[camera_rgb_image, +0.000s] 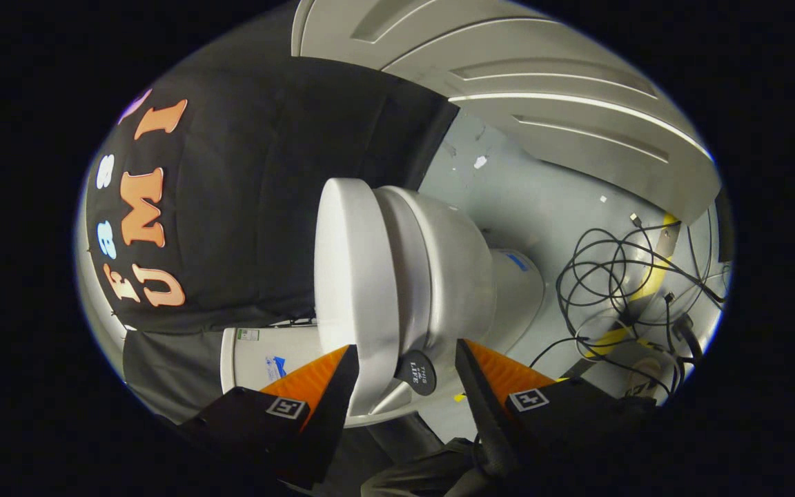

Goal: Open the toilet lid.

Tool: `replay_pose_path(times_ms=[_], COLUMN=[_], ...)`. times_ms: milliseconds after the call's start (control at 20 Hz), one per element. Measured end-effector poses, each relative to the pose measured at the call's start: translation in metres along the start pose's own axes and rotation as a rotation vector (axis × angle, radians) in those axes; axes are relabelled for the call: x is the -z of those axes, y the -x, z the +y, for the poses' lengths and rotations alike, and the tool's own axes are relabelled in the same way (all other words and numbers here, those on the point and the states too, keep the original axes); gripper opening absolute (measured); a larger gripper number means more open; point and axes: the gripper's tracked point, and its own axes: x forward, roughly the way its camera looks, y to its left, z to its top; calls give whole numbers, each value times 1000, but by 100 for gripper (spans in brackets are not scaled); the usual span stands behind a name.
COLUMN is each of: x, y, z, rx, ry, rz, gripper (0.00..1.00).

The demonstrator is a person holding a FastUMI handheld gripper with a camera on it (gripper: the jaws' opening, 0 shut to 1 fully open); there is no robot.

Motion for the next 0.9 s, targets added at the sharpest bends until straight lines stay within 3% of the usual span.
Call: replay_pose_path(times_ms=[50, 250, 400, 550, 600, 700, 900], x=[4, 15, 18, 17, 19, 16, 12], y=[-4, -19, -27, -18, -15, -13, -18], z=[0, -6, -13, -6, -2, -3, -2], rx=[8, 58, 97, 28, 2, -20, 1], ry=[10, 94, 108, 38, 9, -13, 14], rz=[14, 73, 84, 91, 91, 96, 60], gripper=[91, 71, 36, 27, 15, 8, 8])
